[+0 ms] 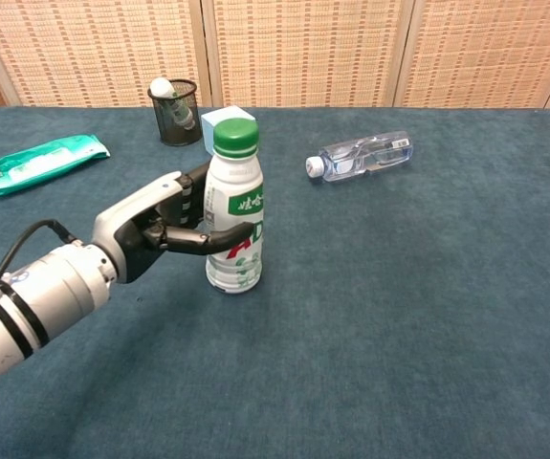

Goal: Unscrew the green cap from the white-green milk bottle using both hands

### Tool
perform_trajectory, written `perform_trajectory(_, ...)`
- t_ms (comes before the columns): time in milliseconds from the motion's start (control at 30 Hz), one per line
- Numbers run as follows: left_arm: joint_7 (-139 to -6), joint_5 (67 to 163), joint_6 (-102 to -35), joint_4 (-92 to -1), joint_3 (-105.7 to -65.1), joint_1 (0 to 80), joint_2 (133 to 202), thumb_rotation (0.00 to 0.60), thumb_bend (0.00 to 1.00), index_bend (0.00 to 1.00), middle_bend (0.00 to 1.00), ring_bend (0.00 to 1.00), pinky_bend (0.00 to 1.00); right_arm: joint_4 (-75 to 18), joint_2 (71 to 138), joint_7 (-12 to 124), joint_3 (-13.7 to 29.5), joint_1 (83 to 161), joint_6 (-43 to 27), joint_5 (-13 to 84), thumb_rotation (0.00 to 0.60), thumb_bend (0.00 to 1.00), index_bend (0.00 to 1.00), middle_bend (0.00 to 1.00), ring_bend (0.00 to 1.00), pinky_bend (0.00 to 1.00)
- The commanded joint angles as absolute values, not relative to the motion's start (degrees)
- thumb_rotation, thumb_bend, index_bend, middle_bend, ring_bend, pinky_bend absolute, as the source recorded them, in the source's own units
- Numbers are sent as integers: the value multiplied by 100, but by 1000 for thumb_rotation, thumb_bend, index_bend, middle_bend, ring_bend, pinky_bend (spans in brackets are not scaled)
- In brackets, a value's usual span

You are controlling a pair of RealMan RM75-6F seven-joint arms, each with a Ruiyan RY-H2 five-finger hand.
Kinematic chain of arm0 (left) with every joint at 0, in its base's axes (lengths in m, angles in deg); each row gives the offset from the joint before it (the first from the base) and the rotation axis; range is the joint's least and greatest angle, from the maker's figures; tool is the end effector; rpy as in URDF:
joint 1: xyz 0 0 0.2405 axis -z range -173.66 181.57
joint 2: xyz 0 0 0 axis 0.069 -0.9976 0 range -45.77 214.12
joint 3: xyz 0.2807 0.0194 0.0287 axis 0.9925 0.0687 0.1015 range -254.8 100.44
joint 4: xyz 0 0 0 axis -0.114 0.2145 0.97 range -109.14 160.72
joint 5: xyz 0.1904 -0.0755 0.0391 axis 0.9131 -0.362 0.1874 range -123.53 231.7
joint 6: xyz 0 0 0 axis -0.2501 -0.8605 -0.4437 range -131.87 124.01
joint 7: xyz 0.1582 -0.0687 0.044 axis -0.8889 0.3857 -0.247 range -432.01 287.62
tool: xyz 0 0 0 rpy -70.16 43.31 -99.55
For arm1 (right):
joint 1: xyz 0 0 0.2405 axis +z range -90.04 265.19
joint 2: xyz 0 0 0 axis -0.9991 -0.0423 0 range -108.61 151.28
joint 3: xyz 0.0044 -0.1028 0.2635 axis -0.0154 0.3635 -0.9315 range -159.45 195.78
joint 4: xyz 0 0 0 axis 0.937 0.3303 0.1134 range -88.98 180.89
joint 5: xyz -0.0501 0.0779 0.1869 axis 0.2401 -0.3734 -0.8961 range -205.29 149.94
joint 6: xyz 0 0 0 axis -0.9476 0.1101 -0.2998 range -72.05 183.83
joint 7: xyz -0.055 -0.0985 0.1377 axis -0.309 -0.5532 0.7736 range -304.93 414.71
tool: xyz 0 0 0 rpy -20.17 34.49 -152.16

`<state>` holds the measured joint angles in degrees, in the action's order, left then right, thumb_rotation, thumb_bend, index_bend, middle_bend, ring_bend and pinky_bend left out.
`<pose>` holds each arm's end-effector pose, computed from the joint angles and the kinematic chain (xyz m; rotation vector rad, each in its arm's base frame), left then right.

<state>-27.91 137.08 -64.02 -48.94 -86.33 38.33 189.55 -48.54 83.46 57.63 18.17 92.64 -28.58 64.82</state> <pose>-0.1356 0.3302 -0.1049 -1.4028 -2.0094 -1.6564 -0.3156 -0.2056 0.1625 1.5030 -0.9409 0.9639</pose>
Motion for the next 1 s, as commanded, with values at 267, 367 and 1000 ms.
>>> perform_trajectory(267,-3173,13399,-6146,-4580,-8846,4057,19207,600,335,0,0,0,0,-4872,8301,5840,1821,9271,-2838,6478,600,233,0,0,0,0)
perform_trajectory(367,-3244,13323,-6078,-4519,-8847,4075,19246,600,336,0,0,0,0,-4866,8298,5849,1826,9281,-2815,6480,600,234,0,0,0,0)
perform_trajectory(1000,-2794,12862,-5924,-4502,-9102,3969,19398,600,640,516,529,155,7,-5047,8338,5853,1730,9678,-2603,6907,600,233,0,0,0,0)
